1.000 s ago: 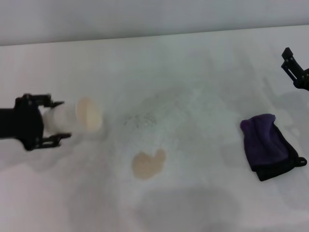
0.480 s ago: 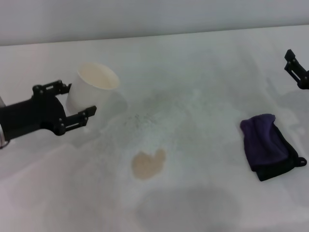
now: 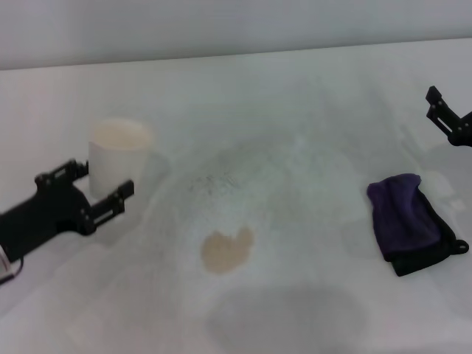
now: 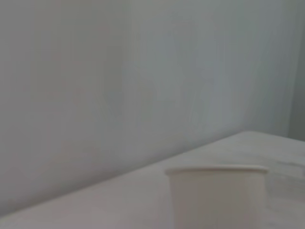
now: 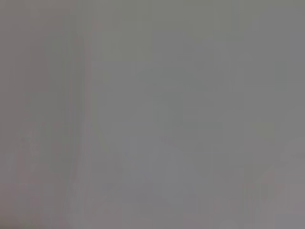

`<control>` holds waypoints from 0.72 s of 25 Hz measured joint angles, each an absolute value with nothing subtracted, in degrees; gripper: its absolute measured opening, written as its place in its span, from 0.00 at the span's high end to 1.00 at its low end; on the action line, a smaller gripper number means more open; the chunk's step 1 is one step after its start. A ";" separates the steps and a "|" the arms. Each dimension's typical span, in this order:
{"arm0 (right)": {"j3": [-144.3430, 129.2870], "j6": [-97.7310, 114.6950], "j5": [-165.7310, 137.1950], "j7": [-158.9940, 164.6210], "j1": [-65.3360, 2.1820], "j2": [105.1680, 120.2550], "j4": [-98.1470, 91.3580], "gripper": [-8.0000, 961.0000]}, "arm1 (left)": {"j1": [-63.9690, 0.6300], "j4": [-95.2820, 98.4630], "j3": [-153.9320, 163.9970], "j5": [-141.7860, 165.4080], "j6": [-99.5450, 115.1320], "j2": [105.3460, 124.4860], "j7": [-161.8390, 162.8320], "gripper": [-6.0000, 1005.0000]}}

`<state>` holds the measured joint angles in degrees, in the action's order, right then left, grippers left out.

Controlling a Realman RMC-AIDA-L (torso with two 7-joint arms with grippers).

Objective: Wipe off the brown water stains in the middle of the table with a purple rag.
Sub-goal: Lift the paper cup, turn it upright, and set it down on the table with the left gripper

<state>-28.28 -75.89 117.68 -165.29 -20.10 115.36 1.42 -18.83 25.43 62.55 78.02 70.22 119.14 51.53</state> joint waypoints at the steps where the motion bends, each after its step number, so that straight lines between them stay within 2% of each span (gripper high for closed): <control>1: -28.43 -75.98 117.68 -165.29 -19.97 115.34 1.36 0.09 | -18.81 24.45 62.53 77.89 70.19 119.15 51.19 0.32; 18: -31.89 -76.20 117.69 -164.72 -19.26 115.31 0.61 0.09 | -18.81 14.95 62.80 77.04 64.67 119.51 44.01 0.32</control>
<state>-31.89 -76.20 117.69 -164.72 -19.26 115.31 0.61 -18.81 14.95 62.80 77.04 64.67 119.51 44.01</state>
